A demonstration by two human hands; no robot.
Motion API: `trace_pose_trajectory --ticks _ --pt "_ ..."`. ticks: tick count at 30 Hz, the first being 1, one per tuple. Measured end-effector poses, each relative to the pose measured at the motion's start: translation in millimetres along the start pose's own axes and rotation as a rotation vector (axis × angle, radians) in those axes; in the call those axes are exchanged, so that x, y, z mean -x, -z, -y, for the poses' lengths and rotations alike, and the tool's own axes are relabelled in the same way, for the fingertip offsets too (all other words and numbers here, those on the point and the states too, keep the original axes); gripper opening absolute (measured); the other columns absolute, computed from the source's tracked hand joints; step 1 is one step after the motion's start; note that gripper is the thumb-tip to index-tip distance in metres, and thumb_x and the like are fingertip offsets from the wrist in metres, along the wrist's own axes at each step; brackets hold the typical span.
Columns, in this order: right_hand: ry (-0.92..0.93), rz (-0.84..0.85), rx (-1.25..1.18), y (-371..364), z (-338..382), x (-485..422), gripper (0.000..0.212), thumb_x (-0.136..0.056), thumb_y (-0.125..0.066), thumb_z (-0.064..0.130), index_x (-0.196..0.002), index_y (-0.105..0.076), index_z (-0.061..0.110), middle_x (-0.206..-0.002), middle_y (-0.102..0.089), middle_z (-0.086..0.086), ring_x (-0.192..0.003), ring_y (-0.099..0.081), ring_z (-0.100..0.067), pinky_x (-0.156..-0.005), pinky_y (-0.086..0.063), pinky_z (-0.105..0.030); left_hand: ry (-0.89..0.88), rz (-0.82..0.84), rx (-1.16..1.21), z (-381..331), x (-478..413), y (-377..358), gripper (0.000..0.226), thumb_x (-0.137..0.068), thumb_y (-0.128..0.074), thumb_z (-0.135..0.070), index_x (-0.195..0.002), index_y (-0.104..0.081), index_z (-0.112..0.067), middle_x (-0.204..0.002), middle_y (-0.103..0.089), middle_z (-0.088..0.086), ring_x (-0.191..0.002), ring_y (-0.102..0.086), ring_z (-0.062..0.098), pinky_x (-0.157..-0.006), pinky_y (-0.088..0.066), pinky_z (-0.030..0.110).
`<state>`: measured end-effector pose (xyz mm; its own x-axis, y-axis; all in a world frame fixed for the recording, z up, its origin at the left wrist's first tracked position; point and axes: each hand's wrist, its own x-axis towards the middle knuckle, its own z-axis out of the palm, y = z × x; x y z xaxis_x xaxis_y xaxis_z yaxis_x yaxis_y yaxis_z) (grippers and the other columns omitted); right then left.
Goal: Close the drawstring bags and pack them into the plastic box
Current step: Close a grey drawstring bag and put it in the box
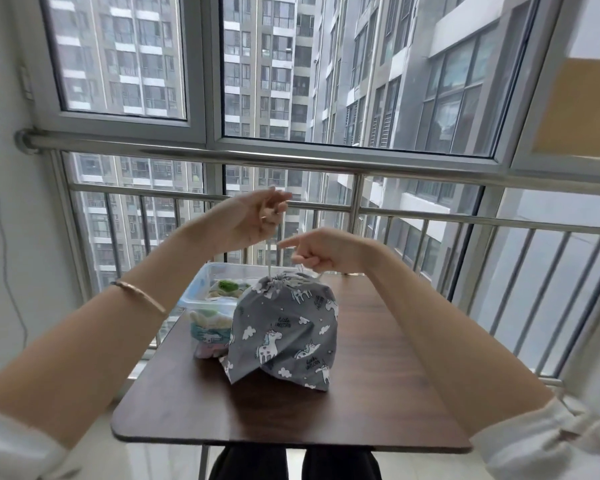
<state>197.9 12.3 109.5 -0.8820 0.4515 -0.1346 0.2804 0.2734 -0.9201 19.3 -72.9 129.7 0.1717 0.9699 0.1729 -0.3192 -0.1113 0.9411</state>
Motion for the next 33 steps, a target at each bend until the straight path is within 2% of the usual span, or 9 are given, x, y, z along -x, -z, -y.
trace_pose_trajectory --ticks 4,8,13,17,19,22,25,29,33 --pt "0.005 0.168 0.107 -19.4 6.4 -2.0 0.021 -0.101 -0.044 0.023 -0.106 -0.064 0.016 -0.061 -0.037 0.006 -0.053 -0.026 -0.01 -0.051 -0.026 -0.021 0.151 -0.056 -0.155 -1.6 -20.9 -12.7 0.039 -0.095 -0.043 -0.043 -0.104 -0.053 -0.007 -0.098 -0.065 0.008 -0.09 -0.062 0.02 -0.093 -0.049 0.032" --pt "0.015 0.076 -0.11 -24.7 -0.2 1.2 0.033 -0.103 -0.039 0.033 -0.097 -0.061 0.008 -0.057 -0.043 0.006 -0.044 -0.027 -0.006 -0.042 -0.02 -0.017 0.474 -0.116 -0.559 14.6 -20.4 -21.7 0.078 -0.09 -0.015 -0.07 -0.083 -0.052 -0.002 -0.058 -0.056 0.005 -0.045 -0.053 0.014 -0.044 -0.048 0.02" --pt "0.034 -0.049 -0.262 -23.1 -9.9 3.4 0.047 -0.104 -0.032 0.036 -0.118 -0.054 -0.003 -0.055 -0.046 0.005 -0.041 -0.029 -0.006 -0.041 -0.016 -0.02 0.226 -0.063 -0.783 35.8 -14.7 -10.3 0.088 -0.086 -0.017 -0.07 -0.11 -0.057 0.005 -0.066 -0.061 0.004 -0.069 -0.059 0.017 -0.08 -0.052 0.027" --pt "0.113 -0.184 -0.358 -20.0 -6.5 5.5 0.042 -0.104 -0.033 0.035 -0.115 -0.052 0.001 -0.05 -0.045 0.003 -0.037 -0.029 -0.009 -0.038 -0.016 -0.021 -0.095 -0.077 -0.916 42.0 -5.2 -17.3 0.08 -0.083 -0.026 -0.066 -0.11 -0.058 0.003 -0.089 -0.071 0.01 -0.077 -0.062 0.006 -0.079 -0.052 0.022" --pt "0.147 -0.268 -0.294 -19.3 -4.8 4.5 0.038 -0.104 -0.037 0.03 -0.118 -0.055 0.0 -0.049 -0.046 0.002 -0.037 -0.03 -0.011 -0.037 -0.019 -0.022 -0.059 -0.106 -0.942 42.3 -3.1 -15.1 0.075 -0.081 -0.036 -0.071 -0.105 -0.061 -0.005 -0.08 -0.063 0.021 -0.069 -0.053 0.019 -0.069 -0.051 0.032" --pt "0.217 -0.513 -0.103 -20.1 -3.3 3.3 0.031 -0.101 -0.045 0.021 -0.113 -0.06 -0.005 -0.055 -0.052 -0.004 -0.038 -0.04 -0.01 -0.034 -0.027 -0.019 0.1 -0.189 -0.985 40.5 0.0 -10.5 0.056 -0.083 -0.051 -0.06 -0.099 -0.066 -0.009 -0.049 -0.037 -0.004 -0.044 -0.025 0.011 -0.039 -0.026 0.018" --pt "0.215 -0.671 -0.033 -18.3 -0.8 5.2 0.027 -0.098 -0.054 0.021 -0.106 -0.059 -0.004 -0.06 -0.055 -0.007 -0.036 -0.046 -0.006 -0.036 -0.033 -0.018 0.138 -0.212 -0.897 40.6 3.3 -7.9 0.036 -0.088 -0.056 -0.049 -0.094 -0.071 -0.017 -0.046 -0.05 -0.01 -0.042 -0.026 0.008 -0.04 -0.025 0.016" --pt "0.052 -0.506 0.049 -13.4 2.2 11.9 0.025 -0.089 -0.06 0.013 -0.108 -0.049 0.002 -0.076 -0.055 -0.008 -0.049 -0.048 -0.01 -0.047 -0.037 -0.022 0.159 -0.243 -0.731 38.9 4.0 -6.5 0.034 -0.095 -0.047 -0.04 -0.081 -0.061 -0.012 -0.053 -0.056 -0.008 -0.039 -0.043 0.004 -0.044 -0.032 0.016" --pt "0.176 -0.476 0.452 -19.7 -0.5 14.1 0.029 -0.089 -0.053 -0.002 -0.115 -0.06 0.008 -0.092 -0.054 0.003 -0.075 -0.053 -0.008 -0.063 -0.044 -0.016 0.173 -0.197 -0.79 32.4 8.0 -8.9 0.037 -0.098 -0.044 -0.04 -0.073 -0.054 -0.015 -0.05 -0.047 -0.009 -0.039 -0.037 0.005 -0.042 -0.029 0.015"
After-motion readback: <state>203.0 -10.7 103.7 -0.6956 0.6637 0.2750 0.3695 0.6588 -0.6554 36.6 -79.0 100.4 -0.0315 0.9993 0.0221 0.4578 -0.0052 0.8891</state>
